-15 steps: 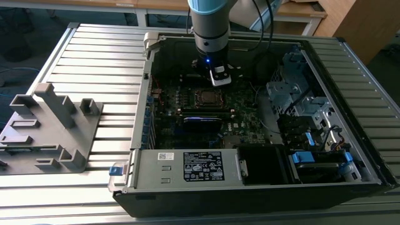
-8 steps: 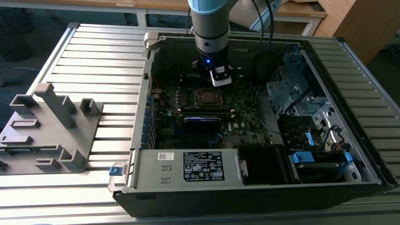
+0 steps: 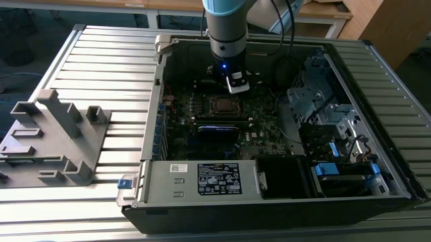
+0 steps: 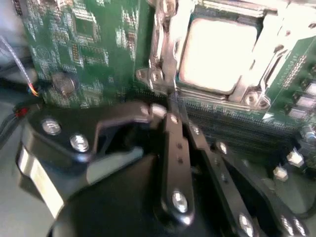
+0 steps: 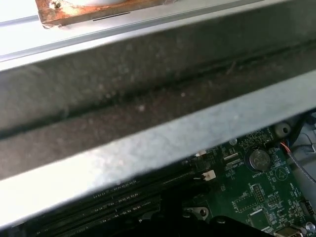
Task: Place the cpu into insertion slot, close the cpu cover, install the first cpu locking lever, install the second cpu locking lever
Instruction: 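Install the first cpu locking lever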
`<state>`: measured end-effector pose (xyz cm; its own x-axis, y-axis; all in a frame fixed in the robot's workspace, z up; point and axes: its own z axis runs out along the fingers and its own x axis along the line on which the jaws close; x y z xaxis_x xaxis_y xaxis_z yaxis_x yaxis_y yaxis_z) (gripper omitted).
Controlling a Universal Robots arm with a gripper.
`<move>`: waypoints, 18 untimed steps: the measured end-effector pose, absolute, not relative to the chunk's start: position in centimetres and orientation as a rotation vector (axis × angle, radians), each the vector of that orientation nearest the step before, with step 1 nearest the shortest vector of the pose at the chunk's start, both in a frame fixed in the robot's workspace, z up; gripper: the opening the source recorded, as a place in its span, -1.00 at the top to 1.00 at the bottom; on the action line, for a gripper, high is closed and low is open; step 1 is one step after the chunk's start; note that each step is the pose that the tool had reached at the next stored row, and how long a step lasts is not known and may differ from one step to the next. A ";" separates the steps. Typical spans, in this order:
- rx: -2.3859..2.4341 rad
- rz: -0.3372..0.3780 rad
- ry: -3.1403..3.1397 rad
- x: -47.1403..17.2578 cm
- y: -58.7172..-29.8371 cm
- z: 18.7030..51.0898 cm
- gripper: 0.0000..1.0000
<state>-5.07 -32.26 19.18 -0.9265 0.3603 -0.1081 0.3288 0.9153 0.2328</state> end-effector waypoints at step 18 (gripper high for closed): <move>0.531 0.323 2.928 -5.1 -32.3 20.7 0.79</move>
